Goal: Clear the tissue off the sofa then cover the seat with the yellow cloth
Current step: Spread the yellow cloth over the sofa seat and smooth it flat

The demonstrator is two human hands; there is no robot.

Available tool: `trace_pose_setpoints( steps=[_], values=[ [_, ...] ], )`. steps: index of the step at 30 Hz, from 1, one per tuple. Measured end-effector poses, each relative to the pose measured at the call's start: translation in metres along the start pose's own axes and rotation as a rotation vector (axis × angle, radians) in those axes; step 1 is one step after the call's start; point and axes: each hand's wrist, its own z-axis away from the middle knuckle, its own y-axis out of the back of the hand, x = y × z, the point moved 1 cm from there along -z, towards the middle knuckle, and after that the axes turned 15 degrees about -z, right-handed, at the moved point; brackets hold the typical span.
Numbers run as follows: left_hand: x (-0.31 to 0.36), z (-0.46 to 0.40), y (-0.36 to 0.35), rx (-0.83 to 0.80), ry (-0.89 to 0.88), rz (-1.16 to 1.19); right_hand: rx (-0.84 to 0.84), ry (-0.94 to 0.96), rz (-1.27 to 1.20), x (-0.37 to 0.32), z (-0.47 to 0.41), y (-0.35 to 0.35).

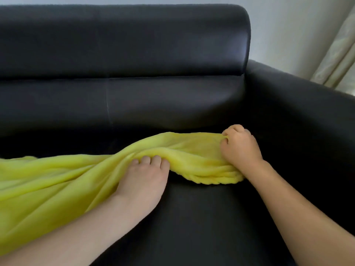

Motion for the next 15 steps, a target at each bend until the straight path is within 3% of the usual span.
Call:
trace_pose_setpoints(
  steps=[1, 2, 3, 5, 7, 9, 13, 15],
  values=[
    [-0.004, -0.003, -0.007, 0.05, 0.017, 0.005, 0.071, 0.056, -0.073, -0.02, 0.013, 0.006],
    [-0.008, -0.003, -0.011, 0.078, 0.037, 0.007, 0.031, 0.095, -0.153, -0.038, 0.026, 0.011],
    [-0.011, -0.004, -0.014, 0.091, 0.051, 0.007, -0.112, 0.068, -0.269, -0.056, 0.037, 0.015],
    [-0.017, 0.003, -0.014, 0.119, 0.103, -0.024, -0.617, -0.139, -0.428, -0.084, 0.057, 0.019],
    [-0.024, 0.012, -0.02, 0.144, 0.172, -0.047, -0.906, -0.218, -0.223, -0.093, 0.061, 0.017],
    [-0.029, 0.016, -0.019, 0.106, 0.205, -0.039, -0.81, -0.219, -0.127, -0.087, 0.058, 0.012],
    [-0.044, 0.008, -0.005, -0.091, 0.269, 0.091, -0.239, -0.148, -0.137, -0.075, 0.06, -0.007],
    [-0.057, -0.005, 0.006, -0.086, 0.284, 0.325, 0.049, -0.026, -0.145, -0.076, 0.073, -0.018]
  ],
)
